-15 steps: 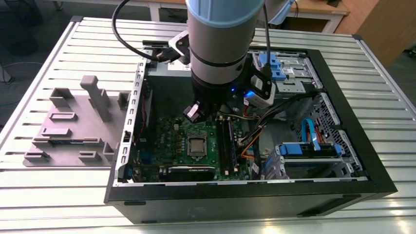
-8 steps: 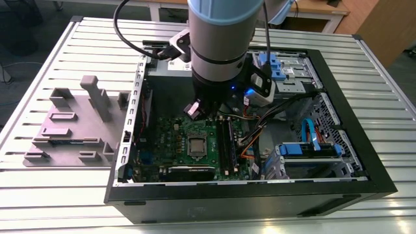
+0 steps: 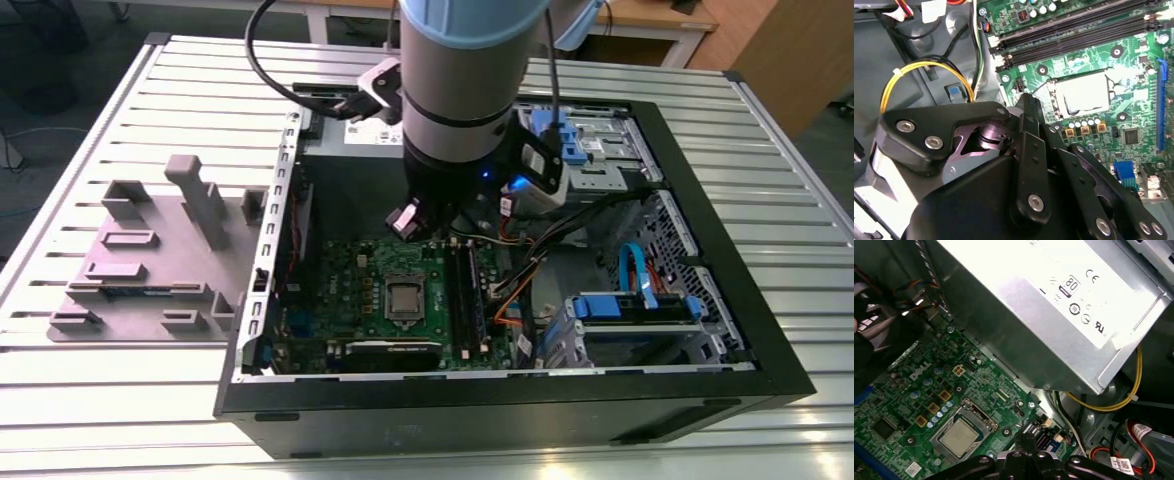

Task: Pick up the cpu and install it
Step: 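Install the first cpu locking lever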

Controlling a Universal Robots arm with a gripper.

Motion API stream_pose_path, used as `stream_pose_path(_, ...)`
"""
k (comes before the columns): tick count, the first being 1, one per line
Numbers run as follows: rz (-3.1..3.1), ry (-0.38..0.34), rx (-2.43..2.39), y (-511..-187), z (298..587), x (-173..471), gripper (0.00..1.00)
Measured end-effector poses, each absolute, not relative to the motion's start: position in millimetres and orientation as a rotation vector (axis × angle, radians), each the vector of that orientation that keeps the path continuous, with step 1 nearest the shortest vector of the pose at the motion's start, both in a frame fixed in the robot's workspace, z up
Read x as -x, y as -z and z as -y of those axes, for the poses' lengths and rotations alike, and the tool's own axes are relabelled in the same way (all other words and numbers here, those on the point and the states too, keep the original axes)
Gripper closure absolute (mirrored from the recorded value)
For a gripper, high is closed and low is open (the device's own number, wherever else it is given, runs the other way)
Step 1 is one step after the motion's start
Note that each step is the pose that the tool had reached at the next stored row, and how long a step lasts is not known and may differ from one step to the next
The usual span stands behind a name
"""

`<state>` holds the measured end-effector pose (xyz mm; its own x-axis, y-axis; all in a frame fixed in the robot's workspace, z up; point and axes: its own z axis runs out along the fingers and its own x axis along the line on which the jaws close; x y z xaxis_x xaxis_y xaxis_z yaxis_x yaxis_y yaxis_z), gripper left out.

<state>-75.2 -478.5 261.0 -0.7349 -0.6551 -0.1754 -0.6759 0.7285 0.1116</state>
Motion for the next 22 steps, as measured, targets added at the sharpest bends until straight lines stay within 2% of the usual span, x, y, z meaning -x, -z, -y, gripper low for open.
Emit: stream_pose_path(22,-2.804,-0.254,1.088,-243.9,458.3,74.9,0.89)
